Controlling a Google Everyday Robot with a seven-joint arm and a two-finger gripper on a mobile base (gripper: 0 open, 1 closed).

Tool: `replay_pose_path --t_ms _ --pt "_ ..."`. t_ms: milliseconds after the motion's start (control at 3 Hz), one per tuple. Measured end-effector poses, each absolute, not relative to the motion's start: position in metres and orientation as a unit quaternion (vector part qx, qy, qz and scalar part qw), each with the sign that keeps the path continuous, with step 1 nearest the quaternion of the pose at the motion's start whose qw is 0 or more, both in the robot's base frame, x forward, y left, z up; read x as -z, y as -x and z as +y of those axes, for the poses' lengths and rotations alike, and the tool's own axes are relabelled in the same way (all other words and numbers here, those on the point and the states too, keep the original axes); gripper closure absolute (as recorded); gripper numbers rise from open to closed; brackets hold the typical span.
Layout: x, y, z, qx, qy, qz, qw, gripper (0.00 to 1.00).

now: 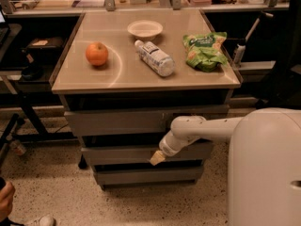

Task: Open middle drawer

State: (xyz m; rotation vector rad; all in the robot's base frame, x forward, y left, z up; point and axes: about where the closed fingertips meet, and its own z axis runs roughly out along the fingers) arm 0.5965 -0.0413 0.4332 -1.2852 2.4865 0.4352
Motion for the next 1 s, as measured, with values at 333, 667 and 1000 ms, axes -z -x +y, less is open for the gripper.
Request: replay_pose_path --t_ms 333,667,1000 --pt "-0.4332 -0.5965 -0.0413 -0.152 0.448 0.867 0.154 0.62" --pt "-0.4332 -0.5965 -0.0412 -0.152 0.448 0.867 0.154 0.86" --pt "-0.4333 -0.5964 -0.0413 -0.152 0.448 0.867 0.154 1.0"
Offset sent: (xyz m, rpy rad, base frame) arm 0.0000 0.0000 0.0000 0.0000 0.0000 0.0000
